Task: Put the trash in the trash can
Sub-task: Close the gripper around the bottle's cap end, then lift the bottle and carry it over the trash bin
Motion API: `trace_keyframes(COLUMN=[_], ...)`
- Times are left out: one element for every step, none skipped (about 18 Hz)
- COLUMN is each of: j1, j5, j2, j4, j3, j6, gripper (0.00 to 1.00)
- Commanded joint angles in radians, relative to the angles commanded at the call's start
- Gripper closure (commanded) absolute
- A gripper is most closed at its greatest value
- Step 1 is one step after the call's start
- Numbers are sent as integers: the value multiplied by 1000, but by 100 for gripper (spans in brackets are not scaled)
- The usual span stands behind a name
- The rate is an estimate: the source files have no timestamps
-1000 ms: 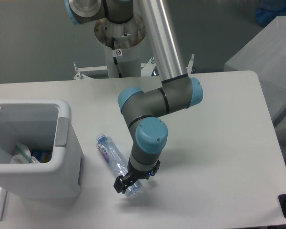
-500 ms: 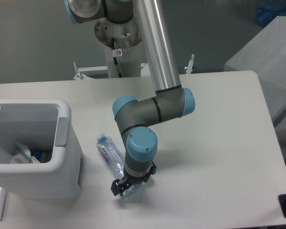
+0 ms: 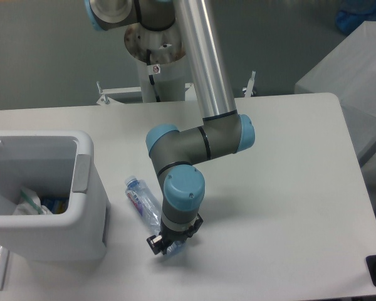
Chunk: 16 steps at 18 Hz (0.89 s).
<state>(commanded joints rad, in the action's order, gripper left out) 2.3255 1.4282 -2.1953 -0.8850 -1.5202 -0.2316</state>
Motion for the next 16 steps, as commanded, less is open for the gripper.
trace_keyframes(j1=[8,23,38,55,67,86,101,113,126,129,127,124,117,108,95,85], j5=[-2,-2,-2,-5,-9,-26,-58,-110,-164,-201,-222,-239,-253,-270,-285,-291], j2=[17,35,64,96,130,165,198,222,236,249,267,290,311,334,354,374], j4=[-2,0,3,6,9,14,26,52,89,131,173,214,248,271,284,293], j3=[3,5,14,29,49,69,83,92,101,109,112,112,114,114,114,115], j6=[0,0,3,17,38,58,78,90,92,95,100,104,106,106,107,110], gripper=[60,59,59,59,59,59,59,59,59,59,59,59,59,59,59,59])
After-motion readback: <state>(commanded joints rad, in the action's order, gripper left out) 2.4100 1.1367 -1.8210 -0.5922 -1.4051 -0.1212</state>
